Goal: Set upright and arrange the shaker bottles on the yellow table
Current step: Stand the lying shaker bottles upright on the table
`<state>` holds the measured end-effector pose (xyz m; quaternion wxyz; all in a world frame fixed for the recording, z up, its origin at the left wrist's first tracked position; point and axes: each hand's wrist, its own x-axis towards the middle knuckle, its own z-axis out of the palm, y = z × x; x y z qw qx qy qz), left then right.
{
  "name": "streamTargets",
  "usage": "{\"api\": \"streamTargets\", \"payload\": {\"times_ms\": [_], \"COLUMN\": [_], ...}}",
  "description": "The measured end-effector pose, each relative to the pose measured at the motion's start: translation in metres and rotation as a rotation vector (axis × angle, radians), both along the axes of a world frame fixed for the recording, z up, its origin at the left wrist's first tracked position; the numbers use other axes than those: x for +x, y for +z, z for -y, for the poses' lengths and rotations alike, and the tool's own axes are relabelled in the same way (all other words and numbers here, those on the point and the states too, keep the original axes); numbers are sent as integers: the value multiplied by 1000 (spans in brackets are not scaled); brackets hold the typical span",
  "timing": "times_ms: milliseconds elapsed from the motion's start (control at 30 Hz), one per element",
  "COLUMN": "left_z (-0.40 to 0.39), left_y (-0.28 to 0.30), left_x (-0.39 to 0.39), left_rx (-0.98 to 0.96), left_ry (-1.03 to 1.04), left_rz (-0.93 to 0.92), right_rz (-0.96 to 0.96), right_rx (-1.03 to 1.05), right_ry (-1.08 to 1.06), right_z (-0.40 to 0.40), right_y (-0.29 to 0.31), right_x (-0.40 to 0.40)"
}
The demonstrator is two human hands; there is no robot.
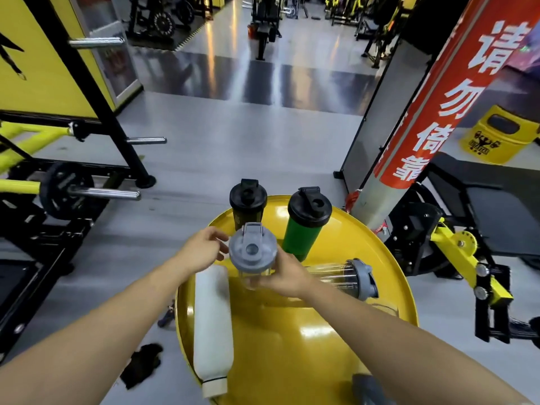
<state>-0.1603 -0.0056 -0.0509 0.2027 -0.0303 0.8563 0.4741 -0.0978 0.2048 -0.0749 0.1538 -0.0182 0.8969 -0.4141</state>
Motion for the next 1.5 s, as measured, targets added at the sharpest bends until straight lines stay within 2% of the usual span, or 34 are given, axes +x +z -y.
{"api": "streamTargets", "payload": {"times_ms": [100, 267, 467, 600, 667, 833, 933, 1067, 1200, 1333, 1367, 1500], "left_z": [-1, -5, -14, -27, -42, -80, -93, -115, -137, -154, -158, -166], "left_y": [1, 0, 14, 38, 51, 64, 64, 65, 58, 45, 42, 29], "left_x": [6, 3, -12, -25, -25, -7, -2, 10, 25, 37, 40, 40], "left_rx": [64, 127, 152, 175, 154, -105, -159, -199, -203, -334, -331, -236], "left_ry": [29, 80, 188, 244, 234, 5, -159, -406, -579, -675, -684, -655], "left_rz": [83, 65, -78, -198, -258, -543, -716, -755, -675, -746, -702, -307], "right_rz": [73, 134, 13, -90, -72, 84, 93, 45, -98, -422, -522, -811], "right_rx": [-45, -44, 245, 439, 581, 937, 996, 1042, 1187, 1338, 1349, 1362], "right_ry": [-72, -87, 8, 86, 119, 231, 249, 259, 335, 453, 463, 564], "right_z": [13, 17, -4, -52, -84, -136, -142, -143, -145, -145, -144, -144], "right_y": [-10, -8, 13, 39, 47, 43, 31, 23, 34, 52, 57, 63], "right_x": [-6, -2, 2, 21, 29, 35, 36, 34, 32, 39, 41, 49]}}
